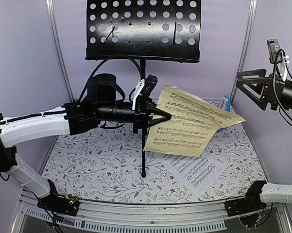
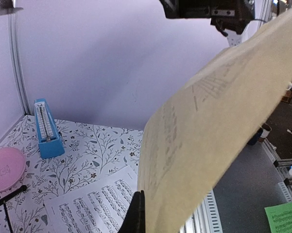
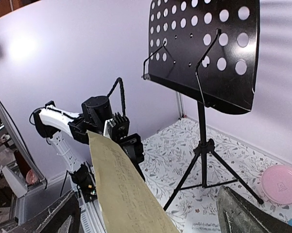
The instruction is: Set up the instrument practice props
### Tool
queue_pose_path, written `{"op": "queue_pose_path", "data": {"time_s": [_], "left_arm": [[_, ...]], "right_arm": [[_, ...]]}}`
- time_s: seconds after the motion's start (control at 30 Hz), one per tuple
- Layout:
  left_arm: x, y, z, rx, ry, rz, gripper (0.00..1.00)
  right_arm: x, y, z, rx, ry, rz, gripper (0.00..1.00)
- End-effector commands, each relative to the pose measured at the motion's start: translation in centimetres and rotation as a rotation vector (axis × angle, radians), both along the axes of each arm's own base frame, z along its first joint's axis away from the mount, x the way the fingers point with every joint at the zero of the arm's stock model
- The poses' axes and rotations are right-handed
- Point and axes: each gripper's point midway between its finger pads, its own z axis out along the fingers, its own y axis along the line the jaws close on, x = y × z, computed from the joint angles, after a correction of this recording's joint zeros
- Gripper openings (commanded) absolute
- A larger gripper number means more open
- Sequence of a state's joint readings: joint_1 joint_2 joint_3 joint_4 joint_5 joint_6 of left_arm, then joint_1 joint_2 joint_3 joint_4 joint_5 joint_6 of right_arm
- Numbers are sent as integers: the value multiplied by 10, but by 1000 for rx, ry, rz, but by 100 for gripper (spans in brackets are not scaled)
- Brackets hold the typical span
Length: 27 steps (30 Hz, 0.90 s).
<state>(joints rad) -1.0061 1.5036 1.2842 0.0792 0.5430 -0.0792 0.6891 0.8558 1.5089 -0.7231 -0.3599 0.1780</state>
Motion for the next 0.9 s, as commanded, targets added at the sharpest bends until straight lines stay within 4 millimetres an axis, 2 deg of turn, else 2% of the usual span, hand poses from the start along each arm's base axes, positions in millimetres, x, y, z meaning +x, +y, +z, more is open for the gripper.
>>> {"op": "queue_pose_path", "data": {"time_s": [0.0,0.13,0.33,0.63,0.77,0.87], "left_arm": [[-2,24,29,-101,82,-4,0],[-2,37,42,-136,115,9,0],[-4,48,58,-188,166,-13,0],[-1,55,62,-221,243,-23,0],[1,63,66,-255,269,-25,0],[3,71,68,-278,278,-17,0]], "right_arm": [[22,3,-15,67,8,-80,99],[16,-2,-32,98,-16,-77,99],[9,20,-83,32,54,56,100],[10,33,-107,12,75,112,96],[12,33,-138,-52,116,107,94],[10,26,-147,-65,112,81,94]]}}
